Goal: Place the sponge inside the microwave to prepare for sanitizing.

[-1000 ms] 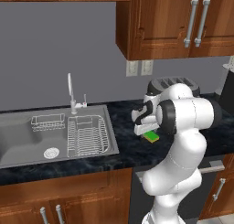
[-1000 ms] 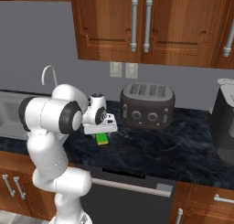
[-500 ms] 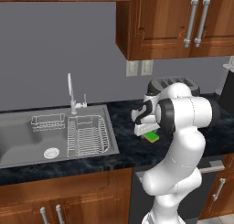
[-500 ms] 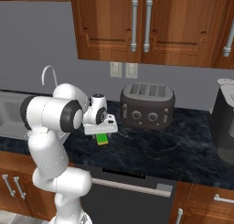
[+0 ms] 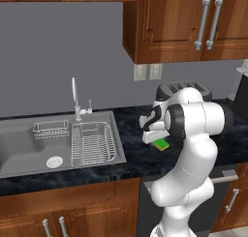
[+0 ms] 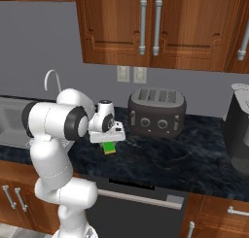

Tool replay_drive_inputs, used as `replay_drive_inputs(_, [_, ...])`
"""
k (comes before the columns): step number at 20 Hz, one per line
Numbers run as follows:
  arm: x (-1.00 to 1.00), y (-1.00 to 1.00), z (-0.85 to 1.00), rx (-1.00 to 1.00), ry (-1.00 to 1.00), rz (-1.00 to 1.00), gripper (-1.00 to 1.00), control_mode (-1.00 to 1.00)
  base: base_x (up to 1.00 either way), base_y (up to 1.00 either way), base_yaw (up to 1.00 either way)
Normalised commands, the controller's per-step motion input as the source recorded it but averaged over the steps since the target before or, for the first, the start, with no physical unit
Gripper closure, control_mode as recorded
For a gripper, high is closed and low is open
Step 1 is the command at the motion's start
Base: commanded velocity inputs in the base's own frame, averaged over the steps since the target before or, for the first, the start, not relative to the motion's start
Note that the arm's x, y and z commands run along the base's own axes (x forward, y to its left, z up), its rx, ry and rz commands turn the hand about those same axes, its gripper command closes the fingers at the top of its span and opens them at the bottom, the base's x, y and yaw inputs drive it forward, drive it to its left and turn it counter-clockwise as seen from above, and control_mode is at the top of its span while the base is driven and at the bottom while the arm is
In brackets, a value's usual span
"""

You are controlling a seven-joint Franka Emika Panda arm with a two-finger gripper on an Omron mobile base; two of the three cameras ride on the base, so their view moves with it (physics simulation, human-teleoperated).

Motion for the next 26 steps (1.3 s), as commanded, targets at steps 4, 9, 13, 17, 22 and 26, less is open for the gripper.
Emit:
replay_drive_inputs(4, [0.00,0.00,0.00,0.00,0.00,0.00,1.00,-1.00,0.00,0.00,0.00])
replay_drive_inputs(9, [0.00,0.03,0.04,0.00,0.01,0.00,1.00,-1.00,0.00,0.00,0.00])
replay_drive_inputs(13, [-0.15,0.16,0.57,-0.01,0.10,-0.08,1.00,-1.00,0.00,0.00,0.00])
replay_drive_inputs(17, [-0.54,0.04,0.95,0.01,0.11,-0.14,1.00,-1.00,0.00,0.00,0.00])
replay_drive_inputs(22, [-0.84,0.03,0.95,0.00,0.15,-0.16,1.00,-1.00,0.00,0.00,0.00])
replay_drive_inputs(26, [-0.96,0.00,0.82,0.00,0.14,-0.18,1.00,-1.00,0.00,0.00,0.00])
